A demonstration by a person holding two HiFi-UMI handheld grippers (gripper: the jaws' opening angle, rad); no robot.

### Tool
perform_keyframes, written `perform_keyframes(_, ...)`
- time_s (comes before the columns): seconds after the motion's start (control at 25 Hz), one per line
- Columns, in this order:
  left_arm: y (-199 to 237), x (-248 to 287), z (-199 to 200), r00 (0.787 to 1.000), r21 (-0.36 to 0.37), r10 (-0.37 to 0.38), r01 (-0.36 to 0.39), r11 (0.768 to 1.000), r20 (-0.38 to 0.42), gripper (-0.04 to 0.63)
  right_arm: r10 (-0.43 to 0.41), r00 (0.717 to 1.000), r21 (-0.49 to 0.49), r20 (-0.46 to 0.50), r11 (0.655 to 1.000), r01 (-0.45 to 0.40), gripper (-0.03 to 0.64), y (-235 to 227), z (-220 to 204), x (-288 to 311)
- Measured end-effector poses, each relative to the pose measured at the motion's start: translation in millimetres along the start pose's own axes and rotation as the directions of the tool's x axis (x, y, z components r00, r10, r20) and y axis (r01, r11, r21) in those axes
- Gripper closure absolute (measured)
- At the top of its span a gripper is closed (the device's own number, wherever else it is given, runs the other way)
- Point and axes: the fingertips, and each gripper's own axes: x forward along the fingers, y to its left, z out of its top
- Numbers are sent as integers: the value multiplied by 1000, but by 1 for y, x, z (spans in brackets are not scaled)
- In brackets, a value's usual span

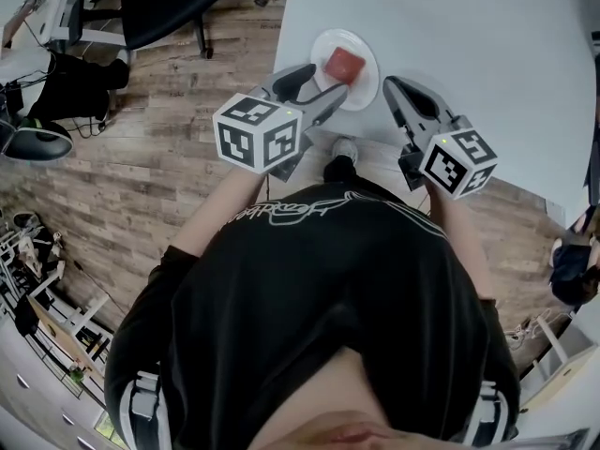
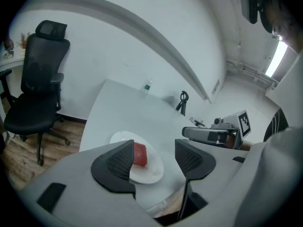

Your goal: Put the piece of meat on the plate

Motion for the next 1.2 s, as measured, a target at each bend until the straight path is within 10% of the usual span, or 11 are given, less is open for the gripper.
perform_keyframes(0.44, -56, -121, 5, 987, 94, -49, 34, 995, 155, 586, 37, 992, -130, 117, 991, -21, 609, 112, 21, -40)
perform_keyframes(1.2, -146, -294, -64, 941, 223, -211, 153, 963, 265, 588, 2, 979, -223, 202, 974, 44, 609, 285, -51, -129)
